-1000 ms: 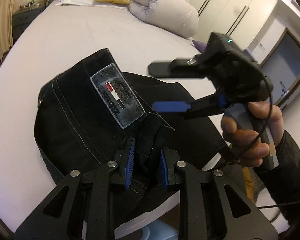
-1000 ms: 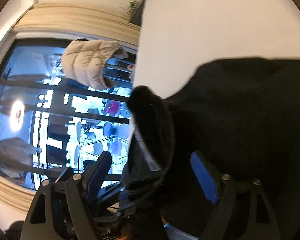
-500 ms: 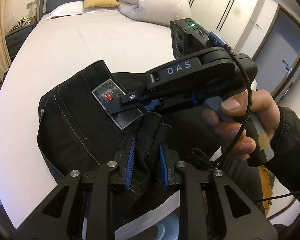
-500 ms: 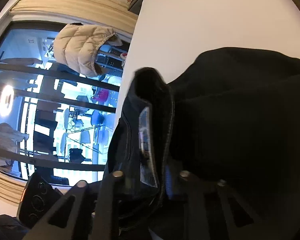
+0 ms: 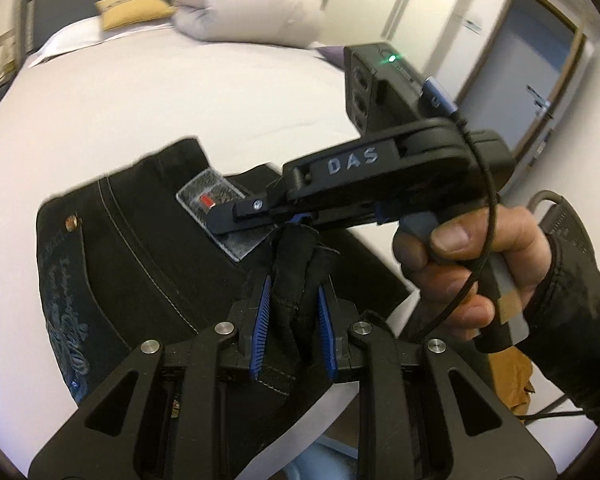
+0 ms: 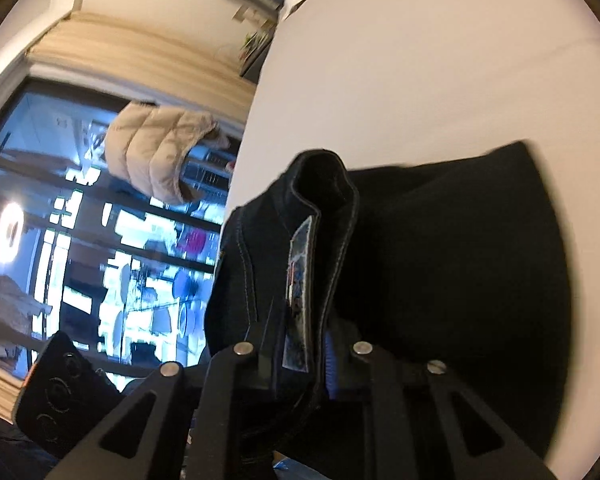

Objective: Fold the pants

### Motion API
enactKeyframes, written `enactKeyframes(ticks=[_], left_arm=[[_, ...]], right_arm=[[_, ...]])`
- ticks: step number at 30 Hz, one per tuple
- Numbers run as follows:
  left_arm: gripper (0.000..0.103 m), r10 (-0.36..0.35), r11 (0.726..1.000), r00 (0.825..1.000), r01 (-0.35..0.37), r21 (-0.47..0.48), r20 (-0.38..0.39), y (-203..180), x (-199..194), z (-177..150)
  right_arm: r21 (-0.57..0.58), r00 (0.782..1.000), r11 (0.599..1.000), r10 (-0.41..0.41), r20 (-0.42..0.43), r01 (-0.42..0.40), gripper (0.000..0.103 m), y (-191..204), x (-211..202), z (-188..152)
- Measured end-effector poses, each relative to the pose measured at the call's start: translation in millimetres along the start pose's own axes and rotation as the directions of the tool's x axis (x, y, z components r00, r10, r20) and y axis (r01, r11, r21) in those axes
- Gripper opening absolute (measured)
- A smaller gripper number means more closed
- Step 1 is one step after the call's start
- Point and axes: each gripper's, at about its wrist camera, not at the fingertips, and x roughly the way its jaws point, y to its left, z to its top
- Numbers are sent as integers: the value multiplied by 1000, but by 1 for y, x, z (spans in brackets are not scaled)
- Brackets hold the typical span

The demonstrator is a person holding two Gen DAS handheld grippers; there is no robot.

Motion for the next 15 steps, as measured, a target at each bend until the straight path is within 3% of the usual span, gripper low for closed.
enactKeyframes(ticks=[6,15], left_arm=[[19,-44,994,998,49,96,-52,-47,43,26],[17,-57,995,992,66,76,-113,-55,83,27]], right_arm=[[60,997,997,-50,61,47,17,-37,-42,3],[98,996,993,-70,60,64,17,-65,-48,4]])
